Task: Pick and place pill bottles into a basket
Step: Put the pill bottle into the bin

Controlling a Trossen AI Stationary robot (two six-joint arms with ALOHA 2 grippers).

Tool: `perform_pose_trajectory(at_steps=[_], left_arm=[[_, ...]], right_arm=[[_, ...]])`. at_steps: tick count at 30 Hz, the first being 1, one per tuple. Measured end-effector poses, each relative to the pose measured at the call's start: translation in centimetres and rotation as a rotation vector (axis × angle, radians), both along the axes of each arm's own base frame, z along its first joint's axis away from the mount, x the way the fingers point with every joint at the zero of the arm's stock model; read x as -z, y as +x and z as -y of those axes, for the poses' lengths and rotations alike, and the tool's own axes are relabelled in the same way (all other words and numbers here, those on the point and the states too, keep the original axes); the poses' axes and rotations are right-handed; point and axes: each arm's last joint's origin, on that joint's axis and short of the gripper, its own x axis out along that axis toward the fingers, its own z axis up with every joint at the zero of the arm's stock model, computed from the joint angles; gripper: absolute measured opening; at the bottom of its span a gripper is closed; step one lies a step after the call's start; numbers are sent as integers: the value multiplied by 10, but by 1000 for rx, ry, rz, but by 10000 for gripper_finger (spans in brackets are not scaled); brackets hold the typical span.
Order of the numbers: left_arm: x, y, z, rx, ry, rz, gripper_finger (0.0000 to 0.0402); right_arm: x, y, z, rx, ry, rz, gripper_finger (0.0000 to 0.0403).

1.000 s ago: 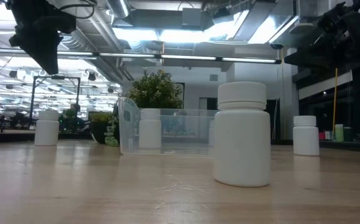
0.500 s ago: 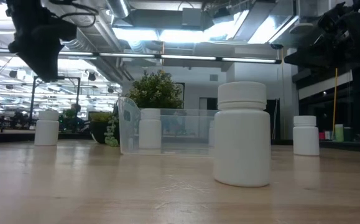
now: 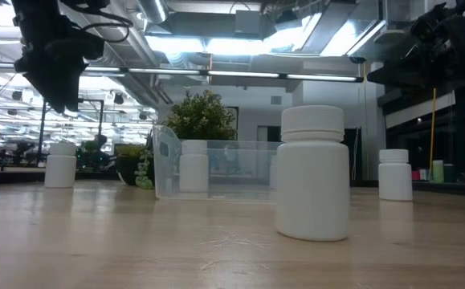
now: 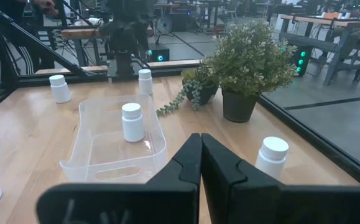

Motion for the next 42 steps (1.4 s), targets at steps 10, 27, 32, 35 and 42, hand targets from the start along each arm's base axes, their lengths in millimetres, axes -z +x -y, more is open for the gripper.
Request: perform_pose_trajectory(at_steps=[10, 27, 32, 35, 42], left_arm=[[12, 13, 0, 32, 26, -107, 237], [28, 27, 0, 47, 26, -215, 237], [32, 33, -1, 45, 46, -213, 237], [35, 35, -1, 45, 48, -228, 237], [43, 40, 0, 48, 30, -275, 237]], right_arm=[[0, 0, 0, 0, 0, 0, 12], [0, 0, 0, -1, 0, 0, 12], [0, 0, 0, 0, 1, 2, 12], [0, 0, 0, 0, 3, 3, 12], [0, 0, 0, 0, 3, 3, 12]])
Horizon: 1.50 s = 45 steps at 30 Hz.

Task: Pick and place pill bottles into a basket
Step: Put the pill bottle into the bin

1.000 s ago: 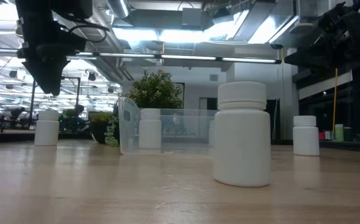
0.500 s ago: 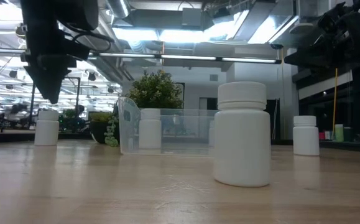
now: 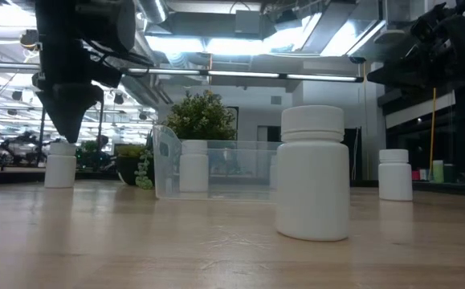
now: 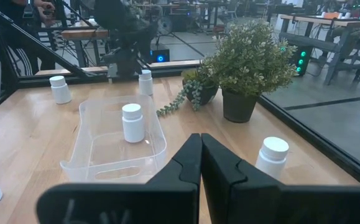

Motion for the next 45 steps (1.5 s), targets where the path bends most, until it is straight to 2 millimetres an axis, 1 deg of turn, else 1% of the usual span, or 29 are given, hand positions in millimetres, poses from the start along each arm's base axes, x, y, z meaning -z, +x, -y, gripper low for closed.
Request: perform_pose_trajectory(at_steps=[7, 13, 16, 21, 39, 45], left_arm=[[4, 1, 1, -1, -21, -7, 237], [33, -12, 1, 11, -55, -38, 237], [39, -13, 1, 16, -56, -36, 237], [40, -11, 1, 56, -67, -18, 237], [40, -10, 1, 99, -79, -24, 237], [40, -1, 1, 161, -75, 41, 237]], right_arm=[[0, 0, 0, 0, 0, 1, 12], [0, 0, 0, 0, 0, 2, 12], [-1, 0, 0, 0, 1, 7, 12], [-2, 0, 0, 0, 3, 17, 12], [-2, 0, 0, 0, 2, 17, 12], [-2, 0, 0, 0, 3, 17, 12]])
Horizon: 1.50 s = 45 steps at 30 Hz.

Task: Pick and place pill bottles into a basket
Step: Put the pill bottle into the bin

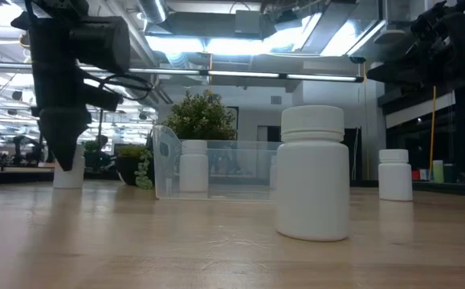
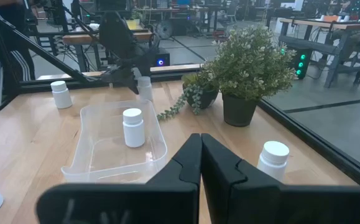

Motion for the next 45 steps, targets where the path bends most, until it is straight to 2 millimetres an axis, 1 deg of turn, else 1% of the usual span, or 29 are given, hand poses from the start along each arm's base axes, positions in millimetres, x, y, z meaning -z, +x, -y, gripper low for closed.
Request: perform_pose_trajectory(at_steps=[10, 13, 19, 28, 33, 38, 41, 45], left_arm=[[0, 1, 0, 23, 7, 3, 236], [0, 1, -1, 30, 28, 3, 222], [-1, 4, -1, 64, 38, 24, 174], [-3, 9, 1, 159, 11, 36, 172], [-16, 16, 1, 208, 13, 78, 171], [-37, 20, 1, 261, 28, 151, 171], [-48, 19, 1, 279, 36, 201, 171], [-59, 13, 1, 310, 55, 245, 171]], right_arm=[[0, 0, 0, 0, 0, 0, 12], [0, 0, 0, 0, 0, 0, 12], [0, 0, 0, 0, -2, -1, 12], [0, 0, 0, 0, -2, -1, 12], [0, 0, 0, -1, -3, -1, 12], [0, 0, 0, -1, -3, -1, 12], [0, 0, 0, -1, -3, -1, 12], [-1, 0, 0, 0, -3, 6, 12]])
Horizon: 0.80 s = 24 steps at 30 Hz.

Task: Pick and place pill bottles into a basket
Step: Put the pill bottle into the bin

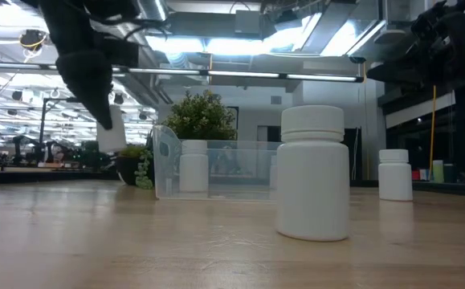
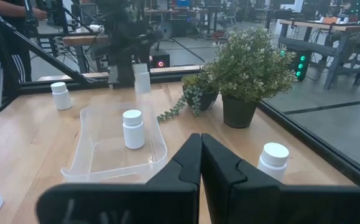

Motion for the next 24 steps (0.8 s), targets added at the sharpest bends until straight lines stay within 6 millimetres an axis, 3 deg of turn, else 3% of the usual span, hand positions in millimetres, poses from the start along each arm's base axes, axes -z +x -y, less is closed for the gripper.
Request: perform_pose_trajectory(at_steps=[7, 16, 24], left_arm=[[-15, -3, 0, 19, 26, 128, 171], [-22, 17, 12, 178, 27, 293, 171], [-29, 30, 18, 213, 26, 325, 171]], right_arm=[[-1, 0, 0, 0, -4, 9, 12], [-1, 0, 0, 0, -4, 13, 12], [-2, 0, 0, 0, -4, 20, 12]])
